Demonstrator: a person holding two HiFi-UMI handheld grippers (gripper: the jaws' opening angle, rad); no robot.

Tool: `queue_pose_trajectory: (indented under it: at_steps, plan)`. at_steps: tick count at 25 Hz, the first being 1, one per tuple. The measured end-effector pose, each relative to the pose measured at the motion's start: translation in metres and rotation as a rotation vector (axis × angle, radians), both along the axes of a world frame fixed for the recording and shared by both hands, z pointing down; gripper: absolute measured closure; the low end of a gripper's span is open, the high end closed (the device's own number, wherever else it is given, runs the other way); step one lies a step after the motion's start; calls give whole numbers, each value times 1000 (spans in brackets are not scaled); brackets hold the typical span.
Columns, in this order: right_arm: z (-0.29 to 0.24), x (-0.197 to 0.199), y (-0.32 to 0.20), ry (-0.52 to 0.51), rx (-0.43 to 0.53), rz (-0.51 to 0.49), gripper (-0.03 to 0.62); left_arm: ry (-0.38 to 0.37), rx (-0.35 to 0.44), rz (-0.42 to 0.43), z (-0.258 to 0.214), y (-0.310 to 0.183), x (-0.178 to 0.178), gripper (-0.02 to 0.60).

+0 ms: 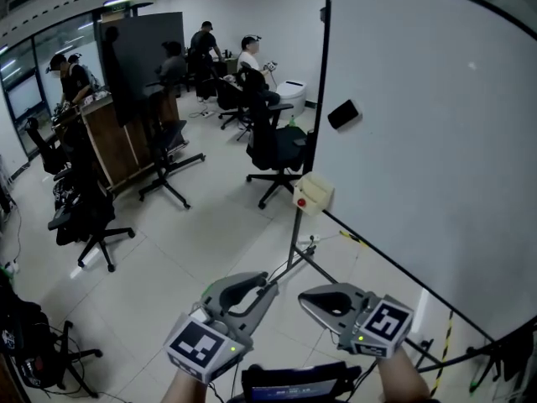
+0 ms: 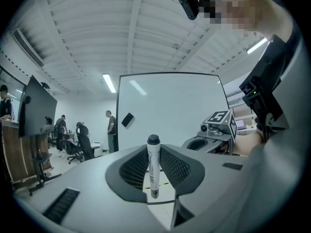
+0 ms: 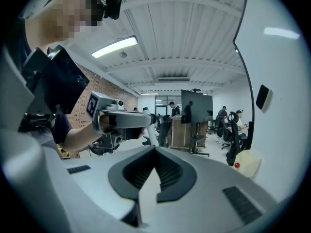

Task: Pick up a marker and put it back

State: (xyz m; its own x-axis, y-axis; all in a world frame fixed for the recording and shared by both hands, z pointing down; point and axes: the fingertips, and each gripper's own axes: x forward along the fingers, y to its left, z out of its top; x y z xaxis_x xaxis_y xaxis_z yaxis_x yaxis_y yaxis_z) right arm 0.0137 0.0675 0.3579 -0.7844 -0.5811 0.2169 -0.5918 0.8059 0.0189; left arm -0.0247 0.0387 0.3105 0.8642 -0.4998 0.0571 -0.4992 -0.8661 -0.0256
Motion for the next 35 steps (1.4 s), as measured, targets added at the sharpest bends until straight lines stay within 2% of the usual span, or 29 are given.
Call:
queue_pose_trajectory:
  at_steps: [11,23,35]
  plan:
    - [-3,-11,-95,19,26,119,580,6,10,110,-1,-95,-10,508]
    - [13,-6,-138,26,-26,180,580,14,-33,162,12,-138,-4,508]
    - [21,38,-208,-14,-35,173,580,-35,-46,164,20,-203,40,508]
